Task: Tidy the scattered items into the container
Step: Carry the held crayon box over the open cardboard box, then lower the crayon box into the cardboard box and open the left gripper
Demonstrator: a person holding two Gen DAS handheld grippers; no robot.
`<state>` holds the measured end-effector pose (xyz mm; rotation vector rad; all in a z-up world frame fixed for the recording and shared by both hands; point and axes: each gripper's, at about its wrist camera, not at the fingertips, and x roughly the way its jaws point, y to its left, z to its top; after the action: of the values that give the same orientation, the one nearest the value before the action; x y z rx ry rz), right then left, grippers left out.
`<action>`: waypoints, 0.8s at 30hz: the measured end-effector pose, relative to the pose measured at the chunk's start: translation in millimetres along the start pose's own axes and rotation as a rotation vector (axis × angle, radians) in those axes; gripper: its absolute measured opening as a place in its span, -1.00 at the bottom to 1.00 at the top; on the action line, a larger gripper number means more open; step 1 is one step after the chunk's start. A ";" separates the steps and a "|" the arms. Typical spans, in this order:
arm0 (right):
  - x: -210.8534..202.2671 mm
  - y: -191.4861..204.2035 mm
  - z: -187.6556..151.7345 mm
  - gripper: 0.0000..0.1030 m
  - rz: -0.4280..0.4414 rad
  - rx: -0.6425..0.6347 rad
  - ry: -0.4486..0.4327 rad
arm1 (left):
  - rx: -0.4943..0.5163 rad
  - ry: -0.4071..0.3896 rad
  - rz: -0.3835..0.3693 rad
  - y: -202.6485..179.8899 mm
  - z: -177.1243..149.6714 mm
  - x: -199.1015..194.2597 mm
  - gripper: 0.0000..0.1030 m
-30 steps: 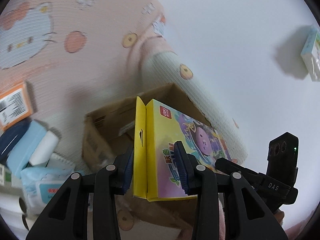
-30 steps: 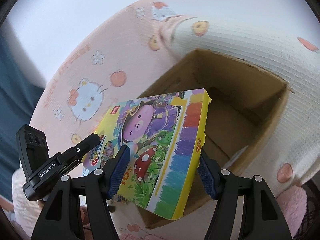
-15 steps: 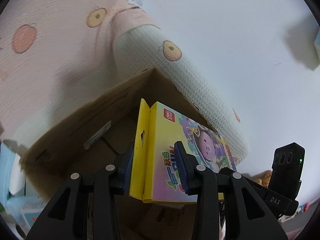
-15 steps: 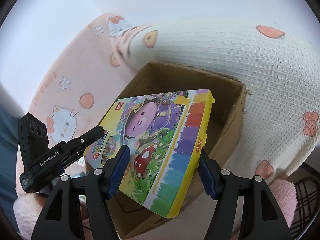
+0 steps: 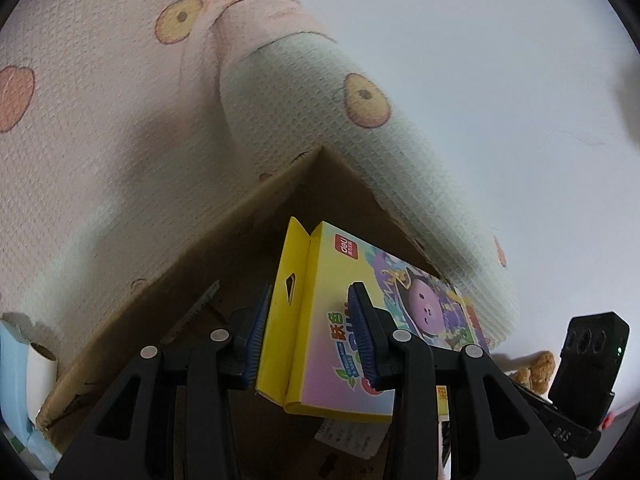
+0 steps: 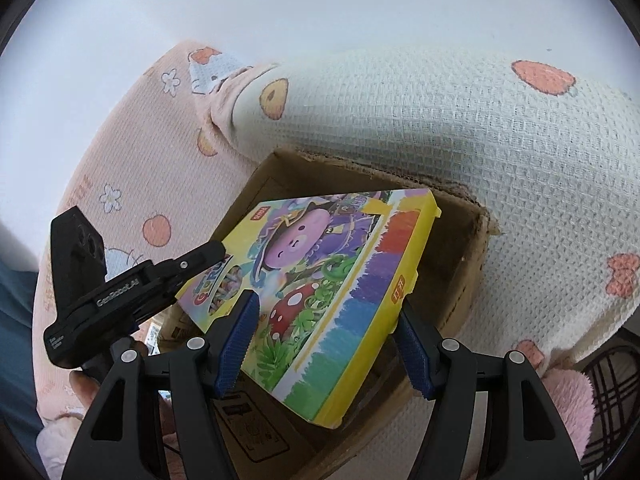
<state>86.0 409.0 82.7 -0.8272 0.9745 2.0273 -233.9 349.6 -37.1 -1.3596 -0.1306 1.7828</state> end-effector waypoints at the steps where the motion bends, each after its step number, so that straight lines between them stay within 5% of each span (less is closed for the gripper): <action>1: 2.2 0.4 0.9 0.26 0.001 -0.003 0.004 | -0.005 0.003 -0.001 2.2 0.5 0.9 -0.19; 8: 33.3 -1.5 5.8 0.26 -0.041 -0.024 0.061 | -0.023 0.071 0.091 15.6 8.7 29.6 -0.20; 12: 48.4 18.9 7.4 0.13 -0.081 -0.147 0.076 | -0.016 0.061 -0.073 2.9 17.5 25.2 -0.30; 15: 55.4 30.7 13.7 0.14 -0.162 -0.213 0.090 | 0.091 0.006 0.019 -18.3 19.8 13.1 -0.28; 17: 49.4 31.8 17.6 0.14 -0.204 -0.244 0.055 | 0.114 0.054 0.072 -20.6 15.3 16.3 -0.24; 24: 54.1 36.0 22.2 0.17 -0.205 -0.379 0.099 | -0.051 0.239 0.132 7.6 -11.7 42.3 -0.24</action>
<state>22.9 429.1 64.6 -1.1856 0.5337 2.0323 -229.7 368.9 -77.0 -1.6386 0.0442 1.7176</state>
